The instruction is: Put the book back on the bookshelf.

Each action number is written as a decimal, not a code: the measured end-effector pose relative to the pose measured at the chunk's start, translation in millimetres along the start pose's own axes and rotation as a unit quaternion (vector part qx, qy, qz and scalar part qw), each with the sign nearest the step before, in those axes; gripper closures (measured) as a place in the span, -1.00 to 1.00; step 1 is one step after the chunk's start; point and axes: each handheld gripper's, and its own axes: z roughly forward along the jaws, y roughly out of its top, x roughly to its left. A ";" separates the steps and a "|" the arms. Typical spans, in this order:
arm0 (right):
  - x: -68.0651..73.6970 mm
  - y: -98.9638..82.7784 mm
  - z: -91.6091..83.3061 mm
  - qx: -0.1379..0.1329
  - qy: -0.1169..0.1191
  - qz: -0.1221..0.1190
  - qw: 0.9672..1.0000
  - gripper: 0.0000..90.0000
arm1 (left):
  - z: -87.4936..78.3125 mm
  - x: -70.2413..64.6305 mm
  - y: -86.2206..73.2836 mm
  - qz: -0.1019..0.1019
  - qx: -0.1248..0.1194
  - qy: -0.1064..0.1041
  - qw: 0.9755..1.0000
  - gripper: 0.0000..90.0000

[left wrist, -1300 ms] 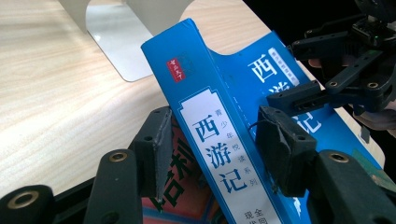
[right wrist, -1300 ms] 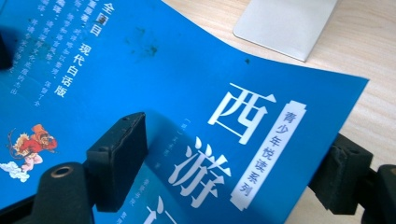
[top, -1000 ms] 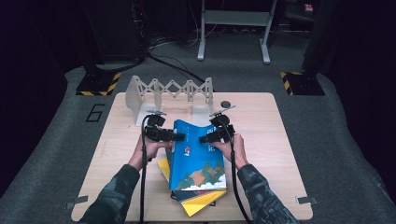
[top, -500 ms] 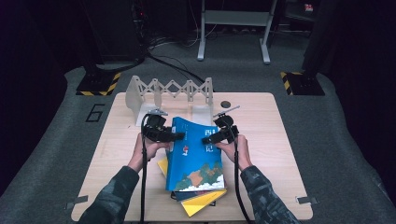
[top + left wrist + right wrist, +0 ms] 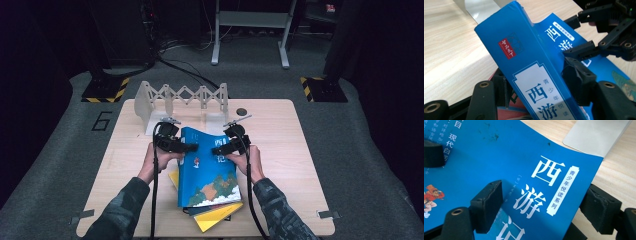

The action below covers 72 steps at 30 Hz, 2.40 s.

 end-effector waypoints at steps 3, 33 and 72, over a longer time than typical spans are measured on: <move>-2.5 -0.3 -2.0 0.000 0.008 -0.003 1.000 -0.51 | -2.4 -0.6 -0.6 -0.008 -0.009 0.000 1.000 0.05; 5.2 -21.6 1.5 -0.047 0.061 -0.008 0.997 -0.42 | 2.7 6.6 -5.8 -0.033 0.020 -0.008 0.999 -0.05; -115.8 -144.9 -15.1 -0.091 -0.197 0.042 0.975 -0.99 | -50.2 -0.7 7.4 -0.073 -0.073 -0.035 0.994 0.34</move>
